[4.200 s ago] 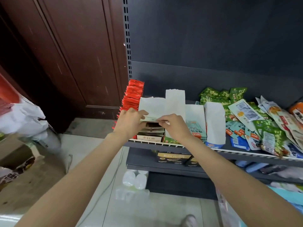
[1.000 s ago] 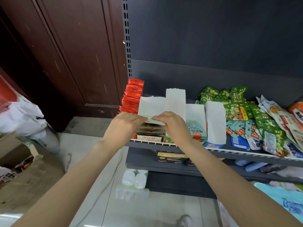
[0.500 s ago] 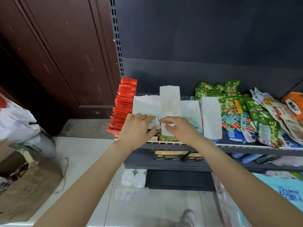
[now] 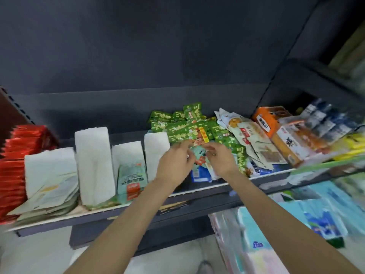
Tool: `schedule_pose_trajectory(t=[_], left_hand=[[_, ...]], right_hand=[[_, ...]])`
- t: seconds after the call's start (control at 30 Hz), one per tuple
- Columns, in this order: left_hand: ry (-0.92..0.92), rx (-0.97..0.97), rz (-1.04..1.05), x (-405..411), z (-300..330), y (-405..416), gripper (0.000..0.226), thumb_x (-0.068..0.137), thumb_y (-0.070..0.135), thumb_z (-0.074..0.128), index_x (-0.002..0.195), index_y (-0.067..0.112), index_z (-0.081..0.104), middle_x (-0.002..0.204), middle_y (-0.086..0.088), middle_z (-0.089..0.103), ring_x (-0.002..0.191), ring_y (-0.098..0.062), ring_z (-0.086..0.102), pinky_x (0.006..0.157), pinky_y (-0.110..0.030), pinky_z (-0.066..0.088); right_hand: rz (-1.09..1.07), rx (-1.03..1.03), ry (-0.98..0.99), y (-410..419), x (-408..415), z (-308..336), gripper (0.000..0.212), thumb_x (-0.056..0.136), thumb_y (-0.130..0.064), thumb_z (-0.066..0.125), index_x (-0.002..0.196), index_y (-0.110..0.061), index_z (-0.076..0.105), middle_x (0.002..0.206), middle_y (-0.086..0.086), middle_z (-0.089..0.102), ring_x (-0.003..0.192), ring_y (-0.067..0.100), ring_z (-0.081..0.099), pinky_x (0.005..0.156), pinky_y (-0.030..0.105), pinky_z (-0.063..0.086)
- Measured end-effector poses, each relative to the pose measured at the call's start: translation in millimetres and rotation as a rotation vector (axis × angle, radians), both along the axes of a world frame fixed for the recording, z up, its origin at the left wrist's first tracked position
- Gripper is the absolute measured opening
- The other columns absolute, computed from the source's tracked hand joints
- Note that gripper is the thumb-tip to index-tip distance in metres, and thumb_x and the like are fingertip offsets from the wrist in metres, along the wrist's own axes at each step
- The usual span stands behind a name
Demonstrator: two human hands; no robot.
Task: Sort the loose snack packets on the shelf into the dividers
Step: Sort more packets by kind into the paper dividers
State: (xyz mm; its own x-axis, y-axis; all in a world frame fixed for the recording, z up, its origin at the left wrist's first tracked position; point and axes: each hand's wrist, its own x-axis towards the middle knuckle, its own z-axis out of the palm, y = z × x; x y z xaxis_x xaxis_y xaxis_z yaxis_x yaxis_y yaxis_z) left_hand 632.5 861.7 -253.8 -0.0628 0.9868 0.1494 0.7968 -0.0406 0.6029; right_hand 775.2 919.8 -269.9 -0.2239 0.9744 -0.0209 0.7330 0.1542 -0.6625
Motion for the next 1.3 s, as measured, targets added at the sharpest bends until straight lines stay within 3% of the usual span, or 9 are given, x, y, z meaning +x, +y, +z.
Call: schedule_pose_trajectory(t=[0.27,0.4,0.53,0.7,0.77,0.9,1.03,1.13,1.3], left_hand=[[0.196,-0.404,-0.050,111.1,-68.3,145.0,0.087,0.085,0.045,0.061,0.149,0.016,0.011,0.156,-0.008,0.012,0.142,-0.030,0.014,0.112,-0.044,0.024],[0.301,-0.505,0.000,115.4,-91.8,172.6,0.117,0.070,0.066,0.065,0.149,0.028,-0.012,0.154,-0.002,-0.026,0.142,-0.030,-0.020,0.114,-0.052,-0.001],[0.309,-0.592,0.011,114.9,-97.3,182.0,0.122,0.065,0.072,0.063,0.145,0.034,-0.020,0.151,0.001,-0.032,0.139,-0.029,-0.027,0.112,-0.057,-0.003],[0.274,-0.602,0.020,115.9,-99.3,182.4,0.121,0.065,0.069,0.066,0.146,0.036,-0.018,0.151,0.003,-0.031,0.140,-0.027,-0.026,0.112,-0.056,-0.003],[0.208,-0.566,0.041,115.1,-98.9,180.7,0.111,0.072,0.061,0.066,0.148,0.035,-0.010,0.153,0.002,-0.027,0.141,-0.025,-0.025,0.113,-0.055,-0.004],[-0.039,-0.264,0.134,117.3,-90.8,166.0,0.067,0.088,0.026,0.057,0.147,0.028,0.027,0.159,0.001,-0.004,0.144,-0.017,-0.016,0.116,-0.044,-0.006],[-0.252,-0.276,-0.092,124.3,-70.3,149.4,0.080,0.080,0.019,0.070,0.147,0.017,0.026,0.155,0.000,0.018,0.145,-0.017,0.010,0.118,-0.038,0.018],[-0.376,-0.097,0.026,119.5,-49.8,142.9,0.049,0.081,0.010,0.067,0.126,0.009,0.047,0.114,-0.005,0.059,0.107,-0.020,0.057,0.085,-0.028,0.047],[-0.340,0.055,0.240,70.7,-13.8,106.8,0.019,0.096,0.010,0.050,0.111,0.006,0.061,0.092,0.002,0.066,0.076,-0.011,0.061,0.059,-0.013,0.044]], right_hand=[[-0.116,-0.031,-0.235,117.4,123.0,-52.9,0.060,0.087,-0.018,0.061,0.140,-0.015,0.033,0.147,0.014,0.024,0.138,0.030,0.018,0.111,0.036,0.023],[-0.104,-0.125,-0.278,158.9,147.3,-69.3,0.104,0.076,-0.038,0.073,0.149,-0.027,0.000,0.156,0.007,-0.013,0.144,0.027,-0.014,0.116,0.043,0.002],[-0.047,-0.293,-0.288,177.3,146.3,-75.7,0.111,0.078,-0.049,0.068,0.149,-0.016,-0.011,0.157,0.012,-0.013,0.145,0.026,-0.011,0.116,0.044,-0.001],[0.009,0.149,-0.425,139.4,122.4,-73.8,0.066,0.090,-0.032,0.059,0.145,-0.011,0.029,0.151,0.008,0.032,0.134,0.023,0.040,0.111,0.037,0.030],[0.101,0.243,-0.448,129.0,115.7,-64.0,0.043,0.094,-0.028,0.051,0.134,-0.013,0.046,0.138,0.008,0.050,0.113,0.023,0.059,0.085,0.031,0.049],[0.128,0.234,-0.301,132.2,113.0,-41.6,0.024,0.097,-0.019,0.040,0.102,-0.010,0.062,0.082,0.008,0.068,0.074,0.024,0.066,0.046,0.022,0.032],[0.068,0.176,0.060,131.6,101.8,-16.5,0.015,0.094,-0.017,0.048,0.081,-0.013,0.055,0.068,0.003,0.063,0.060,0.018,0.057,0.055,0.029,0.036],[0.126,0.091,0.294,125.3,83.1,2.0,0.023,0.095,-0.024,0.049,0.075,-0.016,0.055,0.062,-0.010,0.055,0.057,0.005,0.051,0.058,0.026,0.039],[0.155,0.061,0.401,109.8,52.5,12.8,0.021,0.092,-0.019,0.055,0.113,-0.016,0.058,0.113,-0.003,0.065,0.107,0.008,0.058,0.095,0.035,0.048]])
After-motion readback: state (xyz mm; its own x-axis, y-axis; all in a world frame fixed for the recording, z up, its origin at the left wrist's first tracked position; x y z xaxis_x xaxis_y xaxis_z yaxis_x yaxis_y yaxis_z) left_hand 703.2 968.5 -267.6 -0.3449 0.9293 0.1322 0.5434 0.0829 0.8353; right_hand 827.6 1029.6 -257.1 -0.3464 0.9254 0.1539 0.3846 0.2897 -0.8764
